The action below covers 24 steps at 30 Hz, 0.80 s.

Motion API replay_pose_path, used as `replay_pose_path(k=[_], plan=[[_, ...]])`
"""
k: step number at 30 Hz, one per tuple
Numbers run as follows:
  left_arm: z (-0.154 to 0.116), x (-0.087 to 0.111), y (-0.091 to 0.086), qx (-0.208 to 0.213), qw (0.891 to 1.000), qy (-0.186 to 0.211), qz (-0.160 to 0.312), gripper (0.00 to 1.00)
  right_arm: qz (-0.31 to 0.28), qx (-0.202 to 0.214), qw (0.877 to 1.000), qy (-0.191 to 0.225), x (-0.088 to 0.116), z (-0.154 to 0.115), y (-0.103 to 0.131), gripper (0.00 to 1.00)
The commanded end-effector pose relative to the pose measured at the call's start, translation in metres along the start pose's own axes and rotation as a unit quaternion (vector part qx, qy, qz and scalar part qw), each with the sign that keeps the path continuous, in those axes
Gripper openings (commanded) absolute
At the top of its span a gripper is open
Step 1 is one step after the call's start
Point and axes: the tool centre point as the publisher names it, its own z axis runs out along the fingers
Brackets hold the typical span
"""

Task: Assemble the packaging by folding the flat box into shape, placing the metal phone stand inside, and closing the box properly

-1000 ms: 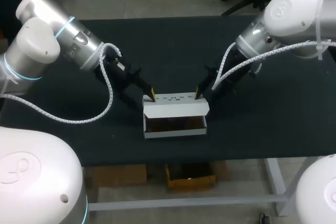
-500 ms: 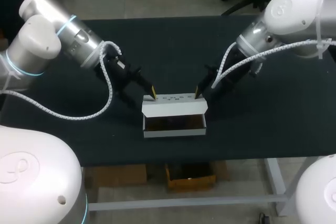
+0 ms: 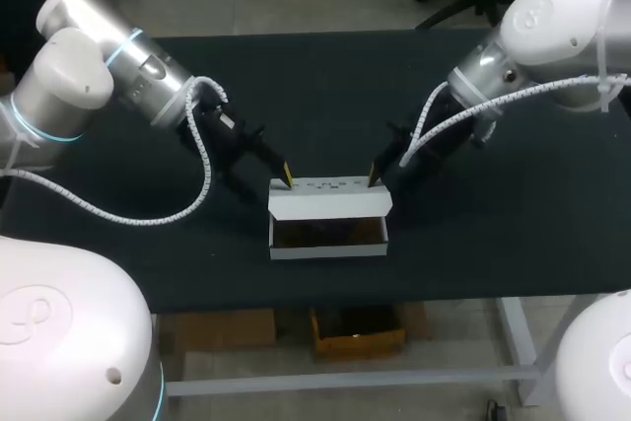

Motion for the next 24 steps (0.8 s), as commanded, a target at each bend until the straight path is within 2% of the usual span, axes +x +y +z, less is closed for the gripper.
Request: replay_pose_path(k=[1,5,13,24], plan=[[0.002,0.0045,-0.0031,-0.002,1.0,-0.005,-0.006,0.56,-0.001,0.004,1.0,0.001,0.004,-0.0005,-0.0004,0.38],[0.0022,0.0055,-0.0025,-0.001,1.0,-0.006,-0.008,0.56,0.0,0.004,1.0,0.001,0.0053,-0.0016,0.0003,0.39],[0.0017,0.0055,-0.0029,-0.003,1.0,-0.006,-0.019,0.63,0.005,0.006,1.0,0.004,0.0054,-0.0028,0.0024,0.4],[-0.0003,0.0056,-0.0039,-0.003,0.999,-0.007,-0.031,0.63,0.002,0.01,1.0,0.005,0.0107,-0.004,0.0022,0.39]])
